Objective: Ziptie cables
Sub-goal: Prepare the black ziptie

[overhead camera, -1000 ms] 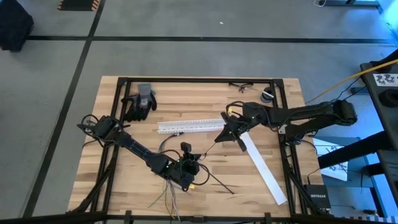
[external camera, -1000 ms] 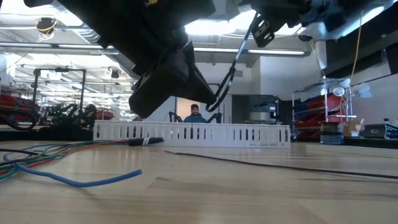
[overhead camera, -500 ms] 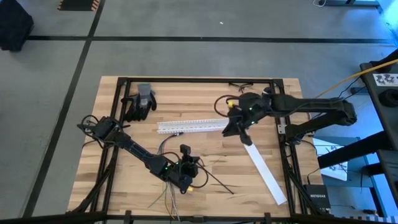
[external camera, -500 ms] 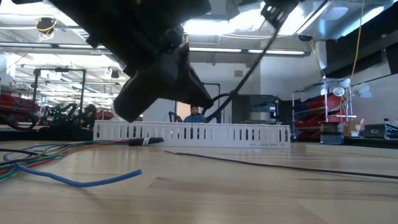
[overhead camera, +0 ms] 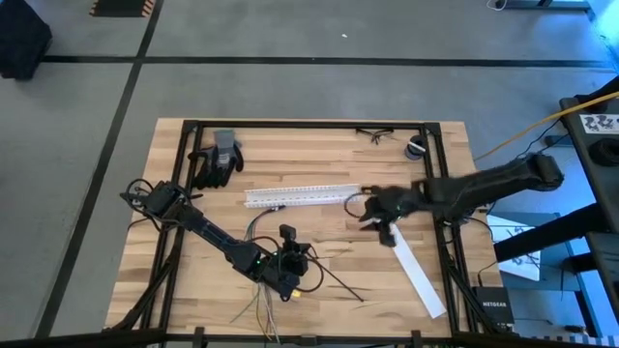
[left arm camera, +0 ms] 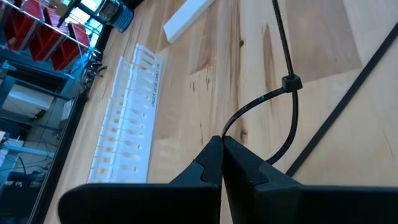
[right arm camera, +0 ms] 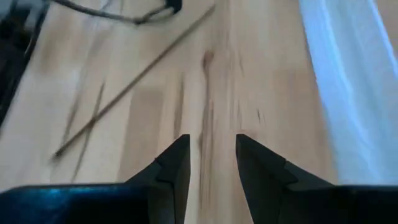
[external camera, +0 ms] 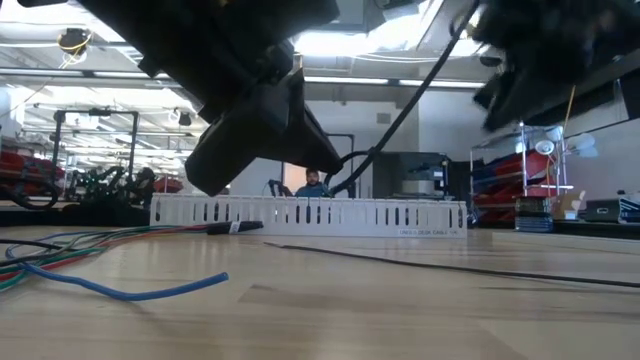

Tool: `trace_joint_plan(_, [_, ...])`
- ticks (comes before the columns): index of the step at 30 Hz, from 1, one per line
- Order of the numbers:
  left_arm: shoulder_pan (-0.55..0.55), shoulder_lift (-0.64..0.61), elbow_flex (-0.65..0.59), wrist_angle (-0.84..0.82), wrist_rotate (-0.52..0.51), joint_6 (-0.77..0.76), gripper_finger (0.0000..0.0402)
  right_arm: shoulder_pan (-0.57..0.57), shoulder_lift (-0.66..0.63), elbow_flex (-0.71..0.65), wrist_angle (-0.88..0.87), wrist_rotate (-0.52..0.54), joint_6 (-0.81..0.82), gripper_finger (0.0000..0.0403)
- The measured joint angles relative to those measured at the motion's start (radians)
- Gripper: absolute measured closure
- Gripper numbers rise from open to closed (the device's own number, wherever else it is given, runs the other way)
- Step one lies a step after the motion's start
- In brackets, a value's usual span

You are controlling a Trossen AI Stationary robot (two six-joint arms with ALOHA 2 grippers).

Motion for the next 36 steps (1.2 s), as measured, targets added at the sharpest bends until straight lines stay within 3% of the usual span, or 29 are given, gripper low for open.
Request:
trace_joint_plan(5, [0.0, -0.001, 0.001, 0.01, -0.002, 0.001, 0.0401, 0.099, 0.128, -0.402, 1.024, 0.14, 0.078, 0.0281])
trace_joint_plan(7, [0.0, -0.001, 0.001, 0.021, -0.002, 0.001, 0.0401, 0.122, 0.226, -0.468, 1.283, 0.196, 0.078, 0.0281])
trace_joint_plan(9, [0.004, -0.001, 0.001, 0.027, -0.002, 0.001, 0.0401, 0.139, 0.329, -0.472, 1.416, 0.205, 0.077, 0.0281])
trace_joint_plan(16, [0.013, -0.002, 0.001, 0.036, -0.002, -0.004, 0.0401, 0.181, 0.628, -0.257, 1.436, 0.181, -0.041, 0.0281])
trace_joint_plan(20, [0.012, -0.002, 0.001, 0.047, -0.002, -0.002, 0.0401, 0.18, 0.719, -0.144, 1.426, 0.167, -0.09, 0.0281])
trace_joint_plan(26, [0.011, -0.002, 0.001, 0.049, -0.002, -0.003, 0.0401, 0.18, 0.742, -0.058, 1.306, 0.101, -0.108, 0.0281])
trace_joint_plan(36, [0.01, -0.002, 0.001, 0.05, -0.002, -0.006, 0.0401, 0.18, 0.738, -0.034, 1.128, 0.068, -0.109, 0.0281])
